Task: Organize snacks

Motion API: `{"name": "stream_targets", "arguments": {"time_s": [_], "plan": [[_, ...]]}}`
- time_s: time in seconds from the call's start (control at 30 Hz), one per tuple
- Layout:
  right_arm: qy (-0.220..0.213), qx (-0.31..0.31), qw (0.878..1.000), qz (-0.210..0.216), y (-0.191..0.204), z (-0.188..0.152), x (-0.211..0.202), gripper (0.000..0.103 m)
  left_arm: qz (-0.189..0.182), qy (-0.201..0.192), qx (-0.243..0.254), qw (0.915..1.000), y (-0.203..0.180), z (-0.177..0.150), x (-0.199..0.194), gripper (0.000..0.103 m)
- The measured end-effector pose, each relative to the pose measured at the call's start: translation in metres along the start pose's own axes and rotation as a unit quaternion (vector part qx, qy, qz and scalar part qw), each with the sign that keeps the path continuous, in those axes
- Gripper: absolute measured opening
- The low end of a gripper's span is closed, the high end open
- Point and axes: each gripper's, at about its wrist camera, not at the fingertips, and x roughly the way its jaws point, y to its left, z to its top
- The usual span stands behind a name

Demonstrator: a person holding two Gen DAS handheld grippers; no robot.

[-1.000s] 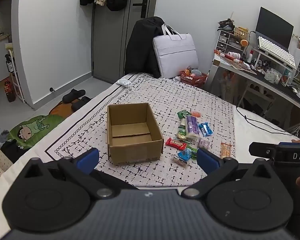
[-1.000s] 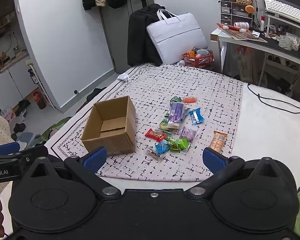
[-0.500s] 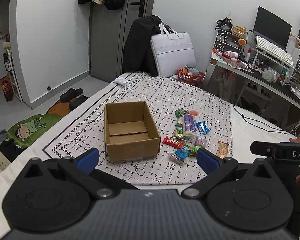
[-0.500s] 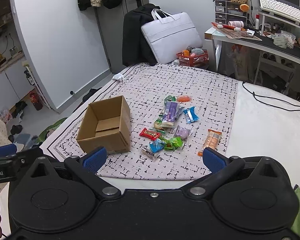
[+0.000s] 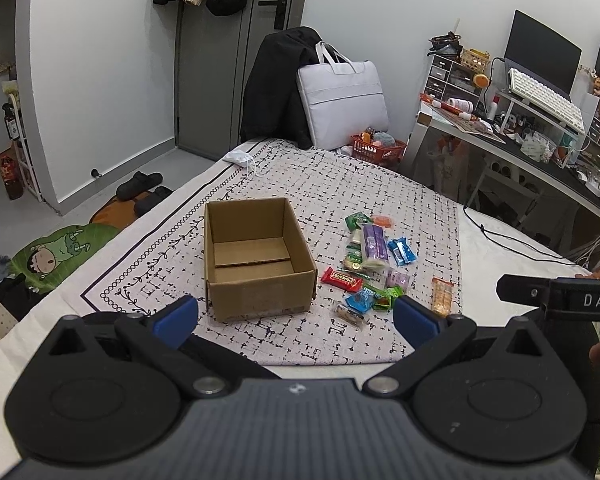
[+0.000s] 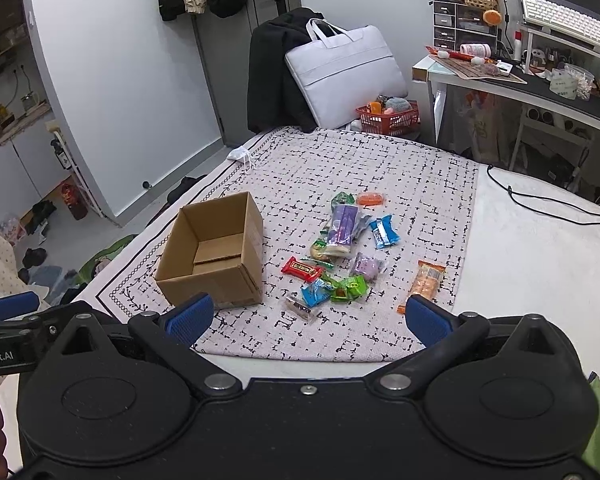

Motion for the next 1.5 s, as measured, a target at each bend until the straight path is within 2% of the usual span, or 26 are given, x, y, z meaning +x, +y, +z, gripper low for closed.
{"name": "stream_targets", "arguments": {"time_s": [0.93, 1.5], "plan": [[0.015, -0.005, 1.000, 0.010, 0.001, 0.001, 0.010, 0.103, -0.005, 0.015, -0.004, 0.9999, 0.002, -0.005, 0.012, 0.103], [0.016, 0.018, 1.000, 0.013, -0.028, 0.014, 0.038, 0.103, -0.003, 0.026, -0.006, 0.9996, 0.001, 0.001, 0.043, 0.103]]}}
